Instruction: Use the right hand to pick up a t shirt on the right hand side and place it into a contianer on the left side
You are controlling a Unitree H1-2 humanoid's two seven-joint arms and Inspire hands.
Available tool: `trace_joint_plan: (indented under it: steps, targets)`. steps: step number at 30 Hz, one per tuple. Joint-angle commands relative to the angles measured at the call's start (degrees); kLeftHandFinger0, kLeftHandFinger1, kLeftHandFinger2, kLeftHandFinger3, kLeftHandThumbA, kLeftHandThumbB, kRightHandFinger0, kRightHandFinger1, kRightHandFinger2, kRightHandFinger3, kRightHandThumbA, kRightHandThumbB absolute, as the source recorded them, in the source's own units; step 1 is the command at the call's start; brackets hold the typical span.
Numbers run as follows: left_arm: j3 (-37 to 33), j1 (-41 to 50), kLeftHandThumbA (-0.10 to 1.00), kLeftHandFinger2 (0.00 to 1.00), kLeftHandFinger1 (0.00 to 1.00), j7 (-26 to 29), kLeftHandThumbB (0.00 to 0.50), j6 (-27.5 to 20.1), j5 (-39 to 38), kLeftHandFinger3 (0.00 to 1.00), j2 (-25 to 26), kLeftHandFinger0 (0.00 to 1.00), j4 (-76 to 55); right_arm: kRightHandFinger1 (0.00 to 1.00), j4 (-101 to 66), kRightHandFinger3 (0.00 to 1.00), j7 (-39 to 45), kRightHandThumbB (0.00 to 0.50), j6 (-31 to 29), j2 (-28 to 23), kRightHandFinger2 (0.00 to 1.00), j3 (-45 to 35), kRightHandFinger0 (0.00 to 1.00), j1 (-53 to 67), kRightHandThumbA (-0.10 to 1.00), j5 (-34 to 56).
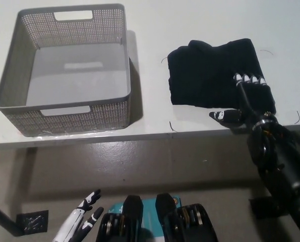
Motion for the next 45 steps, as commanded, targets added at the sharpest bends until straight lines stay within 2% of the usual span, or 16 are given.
trace_joint_plan:
  steps: [1,11,12,13,14,15,16,17,20,25,29,31,33,36,42,45]
  targets:
    - [0.05,1.03,1.0,1.0,1.0,-0.54,0.472,0.29,-0.62,1.0,0.54,1.0,-2.7,1.0,7.02,1.0,-6.1,0.48,-2.16,1.6,1.0,0.52,1.0,-7.59,1.0,0.78]
    - [-0.44,0.07,1.0,1.0,1.0,-1.5,0.444,1.58,-1.08,1.0,-0.22,1.0,-4.03,1.0,22.32,1.0,-16.45,0.446,-12.65,3.46,1.0,-2.98,1.0,-15.13,0.97,8.03]
    - [-0.41,-0.02,1.0,1.0,1.0,-1.61,0.451,1.85,-1.14,1.0,-0.21,1.0,-4.38,1.0,22.95,1.0,-17.94,0.404,-14.28,3.71,1.0,-3.98,1.0,-15.15,0.86,9.21]
    - [-0.41,-0.12,1.0,1.0,1.0,-1.73,0.444,1.79,-1.33,1.0,-0.27,1.0,-4.45,1.0,23.68,1.0,-20.77,0.264,-17.08,4.08,1.0,-5.46,1.0,-14.87,0.6,10.64]
    - [-0.42,-0.32,1.0,1.0,1.0,-1.81,0.443,1.35,-1.62,1.0,-0.35,1.0,-4.15,1.0,24.41,1.0,-23.19,0.293,-19.12,4.3,1.0,-6.35,1.0,-14.71,0.51,11.39]
    - [-0.39,-0.59,1.0,1.0,1.0,-1.96,0.441,1.39,-1.74,1.0,-0.35,1.0,-4.4,0.99,24.58,1.0,-27.9,0.239,-25.46,5.03,1.0,-9.45,0.8,-13.92,-0.09,14.54]
    - [-0.38,-0.73,1.0,1.0,1.0,-1.92,0.44,1.25,-1.74,1.0,-0.45,1.0,-4.43,0.88,24.85,0.91,-30.26,0.227,-28.41,5.25,0.99,-10.44,0.71,-13.66,-0.1,15.39]
    - [-0.33,-0.73,1.0,1.0,1.0,-1.71,0.431,0.82,-1.59,1.0,-0.46,1.0,-4.23,0.72,23.88,0.74,-29.49,0.179,-28.0,5.98,0.84,-12.27,0.6,-12.71,-0.1,17.17]
    - [-0.36,-0.97,1.0,1.0,1.0,-1.71,0.432,0.64,-1.37,1.0,-0.45,1.0,-3.78,0.54,24.03,0.68,-29.65,0.171,-31.15,6.23,0.66,-14.31,0.47,-12.08,-0.1,18.78]
    - [-0.57,-1.3,1.0,1.0,1.0,-1.48,0.422,0.31,-1.1,1.0,-0.93,1.0,-3.27,0.62,25.4,0.71,-34.2,0.158,-34.36,5.74,0.72,-15.52,0.51,-12.98,-0.1,18.27]
    - [-0.55,-0.91,1.0,1.0,1.0,-1.77,0.449,0.64,-1.4,1.0,-1.19,1.0,-2.88,0.62,25.91,0.75,-35.97,0.093,-35.56,5.72,0.75,-17.17,0.52,-13.93,-0.1,19.27]
    - [-0.74,-0.66,1.0,1.0,1.0,-2.06,0.438,0.67,-1.47,1.0,-1.25,1.0,-3.16,0.55,25.98,0.77,-37.57,0.101,-36.37,5.39,0.7,-17.35,0.45,-14.76,-0.1,18.97]
    - [-0.82,-0.42,1.0,1.0,1.0,-1.9,0.424,0.54,-1.24,1.0,-1.28,1.0,-3.15,0.6,25.11,0.77,-37.33,0.099,-35.19,5.43,0.72,-17.81,0.53,-15.78,-0.1,19.21]
    - [-1.14,-0.35,1.0,1.0,1.0,-1.81,0.424,0.32,-0.93,1.0,-1.44,1.0,-2.97,0.5,23.72,0.73,-38.59,0.14,-34.33,5.38,0.62,-18.41,0.49,-17.99,-0.1,19.57]
    - [-1.71,-0.83,1.0,1.0,1.0,-1.83,0.413,0.07,-0.6,1.0,-1.48,1.0,-2.4,0.47,18.28,0.71,-37.23,0.159,-31.3,6.62,0.61,-20.63,0.34,-23.8,-0.1,22.25]
    - [-1.96,-1.04,1.0,1.0,1.0,-0.86,0.489,1.44,1.0,1.0,-2.04,1.0,-2.8,0.54,13.75,0.73,-35.61,0.161,-28.01,7.65,0.67,-21.01,0.44,-26.07,-0.1,22.72]
